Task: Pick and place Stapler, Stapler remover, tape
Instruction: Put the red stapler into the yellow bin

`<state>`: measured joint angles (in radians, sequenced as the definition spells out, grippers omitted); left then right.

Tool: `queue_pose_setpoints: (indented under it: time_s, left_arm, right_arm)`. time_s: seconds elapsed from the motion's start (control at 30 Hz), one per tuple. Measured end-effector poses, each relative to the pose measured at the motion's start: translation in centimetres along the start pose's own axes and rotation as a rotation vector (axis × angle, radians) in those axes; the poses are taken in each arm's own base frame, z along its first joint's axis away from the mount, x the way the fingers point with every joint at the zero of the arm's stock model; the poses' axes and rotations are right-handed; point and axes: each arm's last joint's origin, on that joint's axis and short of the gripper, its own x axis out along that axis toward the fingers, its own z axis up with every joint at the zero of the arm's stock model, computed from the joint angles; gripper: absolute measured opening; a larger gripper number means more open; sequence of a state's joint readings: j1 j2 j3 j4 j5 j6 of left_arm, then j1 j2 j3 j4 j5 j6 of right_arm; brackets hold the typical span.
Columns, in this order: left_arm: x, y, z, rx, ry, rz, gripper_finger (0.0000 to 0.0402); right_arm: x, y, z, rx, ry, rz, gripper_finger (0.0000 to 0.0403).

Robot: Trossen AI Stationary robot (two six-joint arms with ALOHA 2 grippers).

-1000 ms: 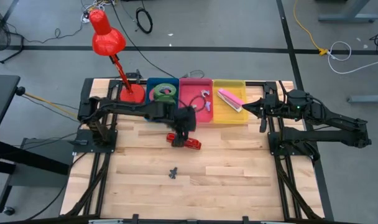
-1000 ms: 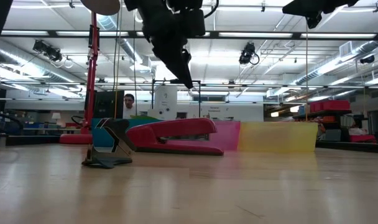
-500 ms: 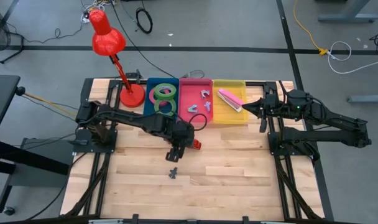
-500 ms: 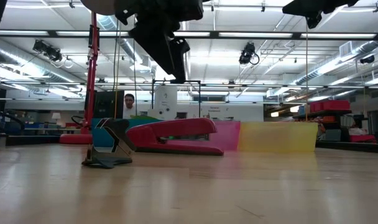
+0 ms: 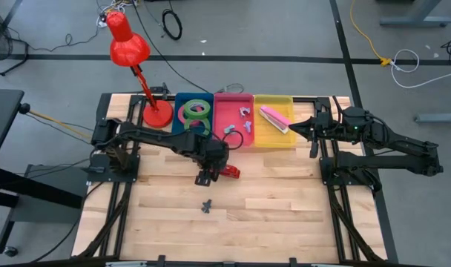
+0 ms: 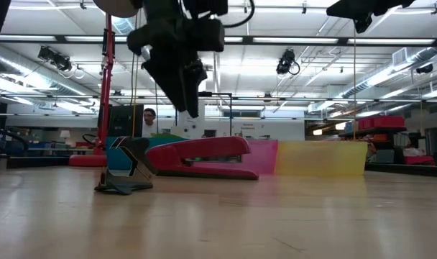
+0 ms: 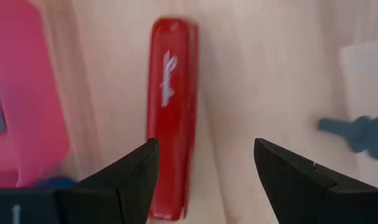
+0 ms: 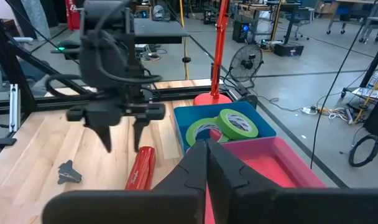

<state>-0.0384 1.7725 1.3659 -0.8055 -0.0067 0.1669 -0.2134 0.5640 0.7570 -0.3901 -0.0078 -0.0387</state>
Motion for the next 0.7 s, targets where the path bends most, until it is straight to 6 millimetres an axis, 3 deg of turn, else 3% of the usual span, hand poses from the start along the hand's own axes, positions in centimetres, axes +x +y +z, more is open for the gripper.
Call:
queue_pose_setpoints:
  time_s: [0.33, 0.7]
  left_arm:
    - [2.2, 2.7, -3.0, -0.086, 0.101, 0.008, 0.0265]
    - [4.8, 2.9, -5.2, -0.105, 0.084, 0.011, 0.0265]
  right_arm:
    - [0.0, 0.0, 0.0, 0.000, 0.000, 0.000, 0.0009]
    - [0.0, 0.0, 0.0, 0.000, 0.000, 0.000, 0.0009]
